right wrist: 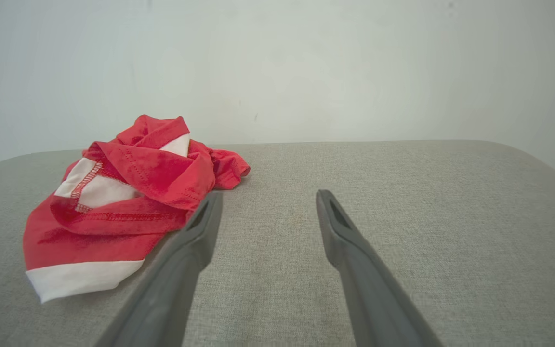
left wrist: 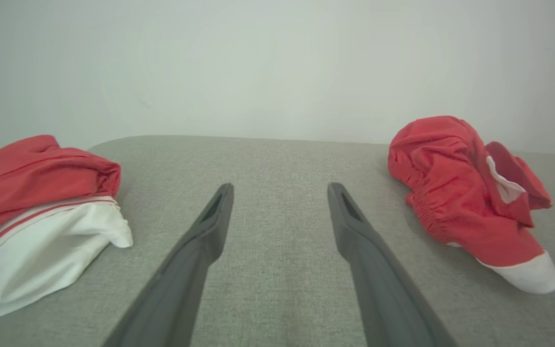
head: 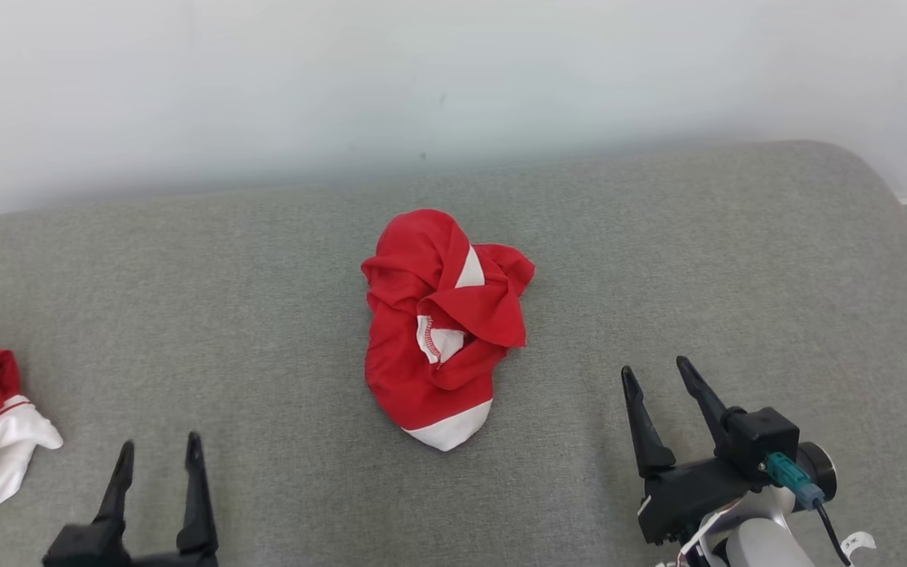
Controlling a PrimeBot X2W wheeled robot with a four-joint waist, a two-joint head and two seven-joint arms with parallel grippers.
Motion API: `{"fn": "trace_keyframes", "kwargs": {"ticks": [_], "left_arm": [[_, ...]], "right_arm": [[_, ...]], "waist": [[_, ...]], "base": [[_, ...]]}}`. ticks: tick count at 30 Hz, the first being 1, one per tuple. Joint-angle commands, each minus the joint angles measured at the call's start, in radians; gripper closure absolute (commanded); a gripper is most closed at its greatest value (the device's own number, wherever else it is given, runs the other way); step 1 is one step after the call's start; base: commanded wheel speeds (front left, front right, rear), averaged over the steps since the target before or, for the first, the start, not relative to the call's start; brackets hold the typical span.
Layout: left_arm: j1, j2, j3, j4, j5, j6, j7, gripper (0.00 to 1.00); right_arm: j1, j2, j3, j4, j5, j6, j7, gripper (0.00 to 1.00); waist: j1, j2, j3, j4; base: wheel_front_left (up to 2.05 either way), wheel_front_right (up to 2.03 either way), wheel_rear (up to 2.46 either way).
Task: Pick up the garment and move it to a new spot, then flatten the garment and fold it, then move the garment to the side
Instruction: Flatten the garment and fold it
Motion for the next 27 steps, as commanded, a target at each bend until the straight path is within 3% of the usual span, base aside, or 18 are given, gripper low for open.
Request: {"fn": "trace_keyframes", "kwargs": {"ticks": [1, 10, 22, 27], "left_arm": [[0.021, -0.007, 0.015, -0.010, 0.007, -0.001, -0.003, 0.00], [0.066, -0.071, 0.044, -0.036, 0.049, -0.031, -0.003, 0.00], [0.005, -0.090, -0.006, -0.018, 0.053, -0.060, -0.003, 0.00], [-0.003, -0.089, -0.030, -0.021, 0.022, -0.045, -0.003, 0.00]], "right_arm": [[0.009, 0.003, 0.002, -0.002, -0.001, -0.002, -0.004, 0.00], [0.000, -0.010, 0.037, -0.015, 0.012, -0.002, -0.004, 0.00], [-0.082, -0.023, 0.130, -0.005, 0.047, -0.002, -0.004, 0.00], [-0.124, -0.033, 0.159, 0.016, 0.055, -0.002, -0.004, 0.00]], "waist": [[0.0001, 0.0001, 0.000, 0.008], [0.0001, 0.0001, 0.034, 0.091], [0.0001, 0.0001, 0.109, 0.248], [0.0001, 0.0001, 0.137, 0.294]], "base": [[0.00, 0.00, 0.00], [0.00, 0.00, 0.00], [0.00, 0.00, 0.00], [0.00, 0.00, 0.00]]}}
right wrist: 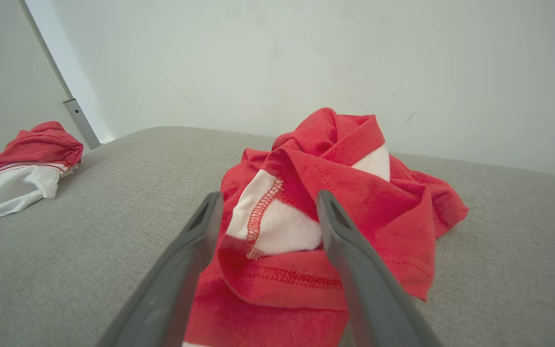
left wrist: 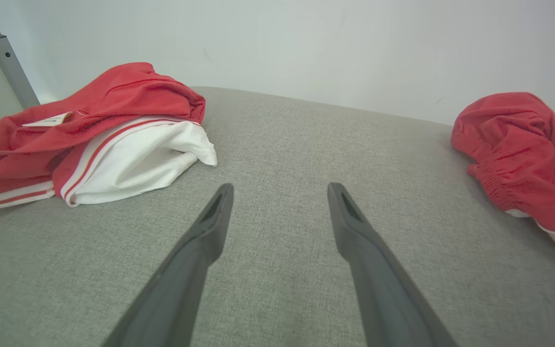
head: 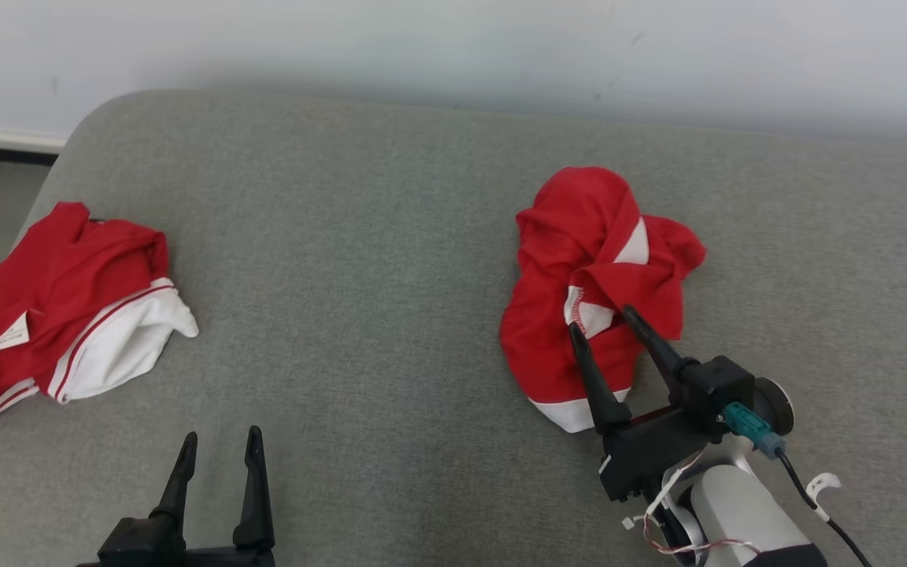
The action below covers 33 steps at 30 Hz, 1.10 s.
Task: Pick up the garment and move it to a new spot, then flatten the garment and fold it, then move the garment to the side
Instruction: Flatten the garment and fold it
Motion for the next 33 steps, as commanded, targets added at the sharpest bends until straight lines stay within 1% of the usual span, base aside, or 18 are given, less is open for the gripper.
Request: {"fn": "trace_keyframes", "kwargs": {"ticks": [1, 9, 10, 11, 12, 13, 14, 18, 22, 26, 29, 32, 33], "left_arm": [[-0.015, -0.002, -0.003, -0.003, -0.002, 0.004, -0.003, 0.00], [-0.028, -0.002, -0.011, -0.015, -0.016, 0.012, -0.003, 0.00], [-0.029, -0.002, -0.013, -0.016, -0.019, 0.014, -0.003, 0.00], [-0.031, -0.002, -0.017, -0.015, -0.020, 0.015, -0.003, 0.00], [-0.033, -0.002, -0.021, -0.016, -0.022, 0.016, -0.003, 0.00], [-0.036, -0.002, -0.024, -0.017, -0.021, 0.015, -0.003, 0.00], [-0.040, -0.002, -0.025, -0.020, -0.021, 0.014, -0.003, 0.00], [-0.040, -0.002, -0.017, -0.026, -0.010, 0.014, -0.003, 0.00], [-0.037, -0.002, -0.008, -0.023, 0.000, 0.008, -0.003, 0.00], [-0.052, -0.002, -0.013, -0.017, 0.004, 0.001, -0.003, 0.00], [-0.057, -0.002, -0.012, -0.008, 0.009, -0.005, -0.003, 0.00], [-0.064, -0.002, -0.009, 0.005, 0.013, -0.014, -0.003, 0.00], [-0.064, -0.002, -0.009, 0.005, 0.013, -0.014, -0.003, 0.00]], "right_arm": [[-0.017, -0.008, 0.002, 0.009, 0.004, -0.002, -0.004, 0.00], [-0.058, -0.006, 0.004, 0.068, -0.002, -0.002, -0.004, 0.00], [-0.059, -0.005, 0.003, 0.074, -0.004, -0.002, -0.004, 0.09], [-0.059, -0.003, 0.001, 0.078, -0.006, -0.002, -0.004, 0.46], [-0.061, -0.003, -0.001, 0.080, -0.007, -0.002, -0.004, 0.62], [-0.064, -0.003, -0.006, 0.079, -0.007, -0.002, -0.004, 0.85], [-0.067, -0.002, -0.012, 0.070, -0.005, -0.002, -0.004, 1.00], [-0.060, 0.001, -0.039, 0.011, 0.016, -0.002, -0.004, 1.00], [-0.048, -0.005, -0.095, -0.075, 0.045, -0.002, -0.004, 1.00], [-0.030, -0.041, -0.185, -0.148, 0.056, -0.002, -0.004, 1.00], [-0.006, -0.065, -0.257, -0.162, 0.045, -0.002, -0.003, 1.00], [0.023, -0.084, -0.329, -0.148, 0.030, -0.002, -0.002, 1.00], [0.023, -0.084, -0.329, -0.148, 0.030, -0.002, -0.002, 1.00]], "waist": [[-0.0001, 0.0000, 0.045, 0.051], [-0.0001, 0.0000, 0.072, 0.073], [-0.0001, 0.0000, 0.073, 0.073], [-0.0001, 0.0000, 0.074, 0.072], [-0.0001, 0.0000, 0.076, 0.071], [-0.0001, 0.0000, 0.077, 0.070], [-0.0001, 0.0000, 0.078, 0.068], [-0.0001, 0.0000, 0.076, 0.048], [-0.0001, 0.0000, 0.061, 0.003], [-0.0001, 0.0000, 0.045, -0.052], [-0.0001, 0.0000, 0.032, -0.096], [-0.0001, 0.0000, 0.024, -0.134], [-0.0001, 0.0000, 0.024, -0.134]], "base": [[0.00, 0.00, 0.00], [0.00, 0.00, 0.00], [0.00, 0.00, 0.00], [0.00, 0.00, 0.00], [0.00, 0.00, 0.00], [0.00, 0.00, 0.00], [0.00, 0.00, 0.00], [0.00, 0.00, 0.00], [0.00, 0.00, 0.00], [0.00, 0.00, 0.00], [0.00, 0.00, 0.00], [0.00, 0.00, 0.00], [0.00, 0.00, 0.00]]}}
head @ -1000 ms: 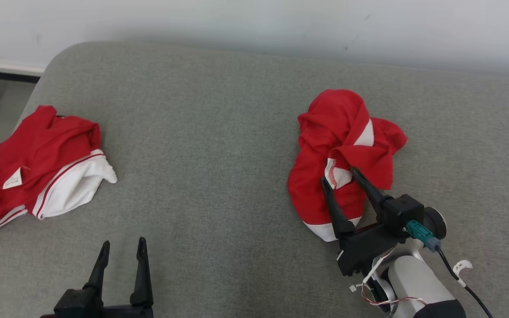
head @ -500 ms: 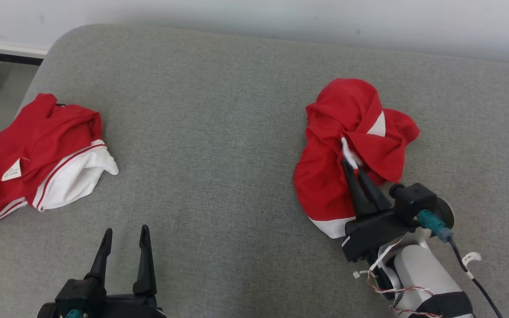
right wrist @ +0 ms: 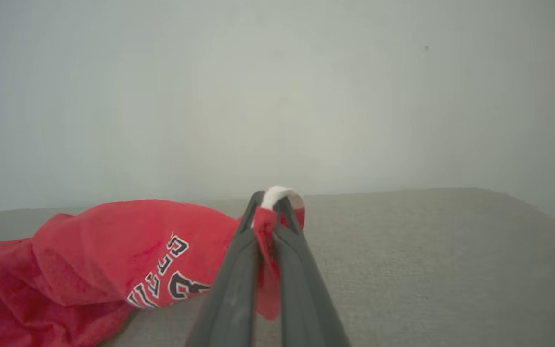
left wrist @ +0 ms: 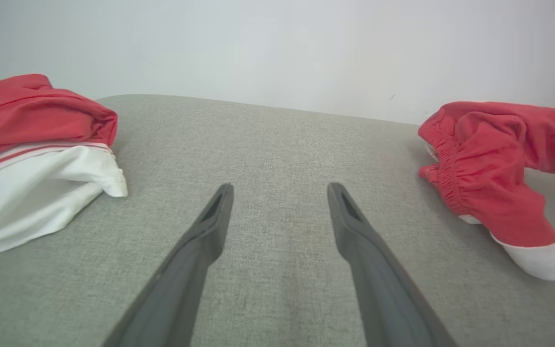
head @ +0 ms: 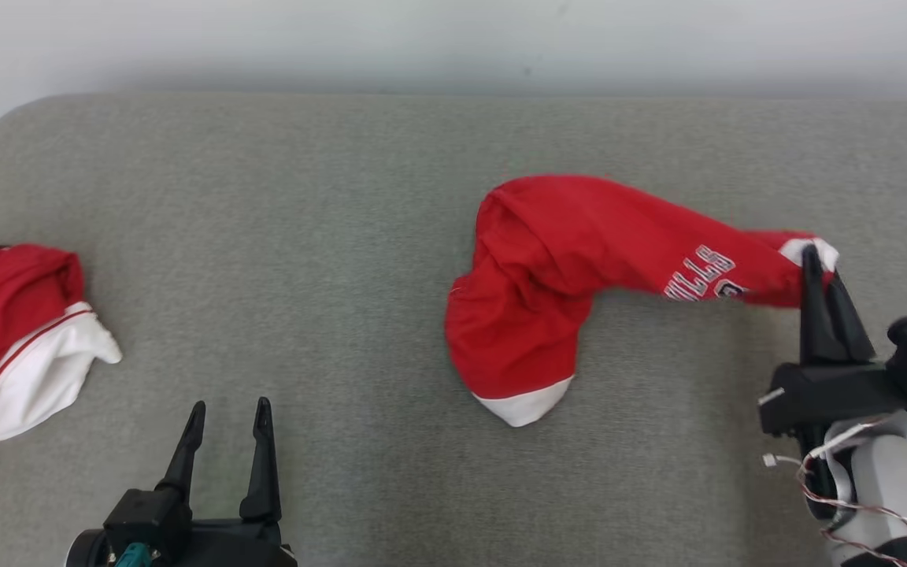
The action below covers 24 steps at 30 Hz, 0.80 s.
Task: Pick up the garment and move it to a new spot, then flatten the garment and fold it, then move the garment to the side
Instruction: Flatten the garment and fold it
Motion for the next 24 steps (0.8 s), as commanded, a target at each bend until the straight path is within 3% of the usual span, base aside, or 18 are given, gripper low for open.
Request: {"fn": "trace_keyframes", "kwargs": {"ticks": [1, 2, 4, 5, 6, 15, 24], "left_arm": [[-0.011, -0.001, 0.004, 0.004, 0.012, -0.007, -0.003, 0.00], [-0.012, -0.001, 0.003, 0.007, 0.014, -0.006, -0.003, 0.00], [-0.015, -0.001, 0.000, 0.014, 0.019, -0.014, -0.003, 0.00], [-0.018, -0.001, -0.005, 0.016, 0.020, -0.014, -0.003, 0.00], [-0.021, -0.001, -0.008, 0.020, 0.023, -0.016, -0.003, 0.00], [-0.043, -0.001, -0.055, 0.053, 0.028, -0.032, -0.003, 0.00], [-0.083, 0.000, -0.090, 0.062, 0.020, -0.038, -0.003, 0.00]], "right_arm": [[0.016, 0.001, -0.006, 0.008, -0.009, -0.002, 0.000, 1.00], [0.026, -0.002, -0.019, 0.018, -0.018, -0.002, 0.000, 1.00], [0.040, 0.001, -0.047, 0.050, -0.031, -0.002, 0.000, 0.69], [0.045, -0.003, -0.061, 0.062, -0.046, -0.002, 0.000, 0.18], [0.046, 0.006, -0.079, 0.067, -0.048, -0.002, 0.000, 0.00], [0.065, 0.049, -0.140, 0.067, -0.102, -0.002, 0.000, 0.00], [0.075, 0.081, 0.014, 0.026, -0.082, -0.002, 0.000, 0.00]], "waist": [[0.0000, -0.0001, -0.022, -0.055], [0.0000, -0.0001, -0.023, -0.065], [0.0000, -0.0001, -0.023, -0.086], [0.0000, -0.0001, -0.022, -0.095], [0.0000, -0.0001, -0.021, -0.103], [0.0000, -0.0001, -0.006, -0.148], [0.0000, -0.0001, 0.035, -0.161]], "base": [[0.00, 0.00, 0.00], [0.00, 0.00, 0.00], [0.00, 0.00, 0.00], [0.00, 0.00, 0.00], [0.00, 0.00, 0.00], [0.00, 0.00, 0.00], [0.00, 0.00, 0.00]]}}
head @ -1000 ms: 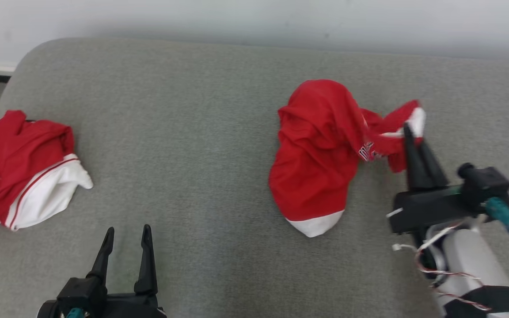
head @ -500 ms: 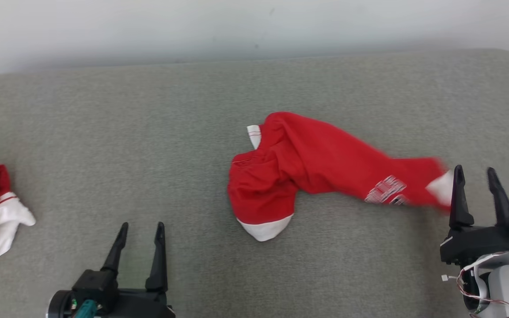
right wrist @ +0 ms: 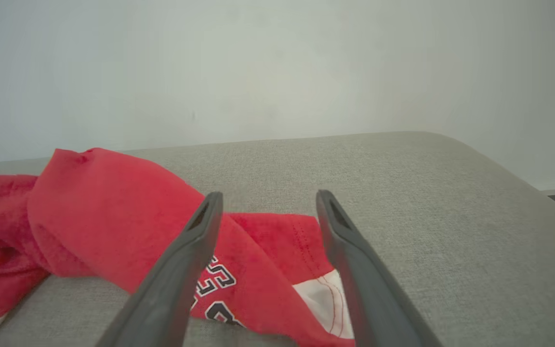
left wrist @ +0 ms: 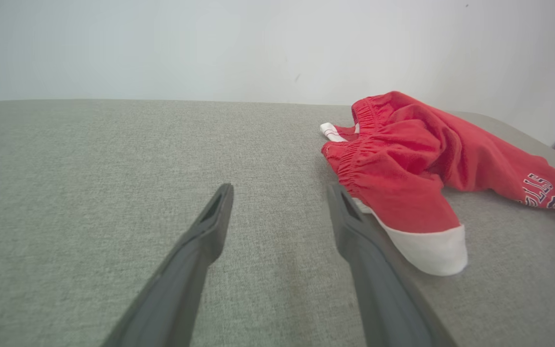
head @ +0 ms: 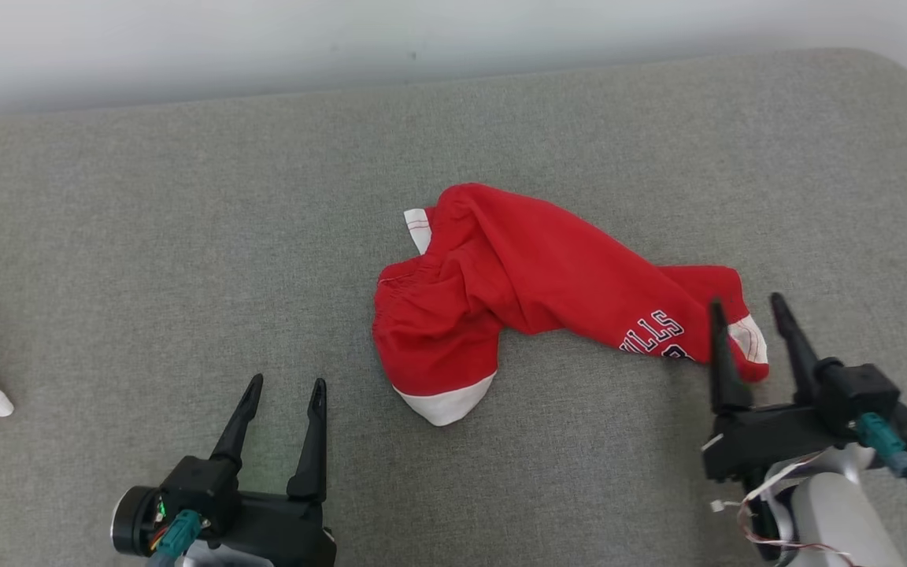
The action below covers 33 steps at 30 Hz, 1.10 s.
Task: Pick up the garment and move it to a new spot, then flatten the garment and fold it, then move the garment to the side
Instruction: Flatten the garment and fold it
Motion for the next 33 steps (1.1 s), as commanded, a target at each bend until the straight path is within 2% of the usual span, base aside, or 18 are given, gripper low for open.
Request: {"fn": "trace_keyframes", "kwargs": {"ticks": [1, 7, 15, 20, 33], "left_arm": [[-0.010, 0.000, -0.002, 0.001, -0.007, -0.001, -0.003, 0.00], [-0.025, 0.000, -0.022, 0.002, -0.014, -0.001, -0.003, 0.00], [-0.042, 0.000, -0.100, 0.006, -0.036, 0.000, -0.003, 0.00], [-0.049, 0.000, -0.134, 0.006, -0.047, 0.005, -0.003, 0.00], [-0.042, 0.000, -0.145, 0.003, -0.062, 0.014, -0.003, 0.00]], "right_arm": [[0.011, 0.006, 0.017, 0.000, 0.008, -0.002, 0.000, 0.00], [-0.003, 0.013, 0.147, 0.007, 0.041, -0.002, 0.000, 0.00], [-0.022, 0.017, 0.231, 0.017, 0.059, -0.002, 0.000, 0.00], [-0.021, 0.018, 0.333, 0.034, 0.081, -0.002, 0.000, 0.00], [-0.043, 0.003, 0.525, 0.085, 0.154, -0.002, 0.000, 0.00]], "waist": [[0.0000, -0.0001, 0.008, 0.001], [0.0000, -0.0001, 0.015, 0.021], [0.0000, -0.0001, 0.012, 0.046], [0.0000, -0.0001, 0.016, 0.058], [0.0000, -0.0001, 0.020, 0.119]], "base": [[0.00, 0.00, 0.00], [0.00, 0.00, 0.00], [0.00, 0.00, 0.00], [0.00, 0.00, 0.00], [0.00, 0.00, 0.00]]}}
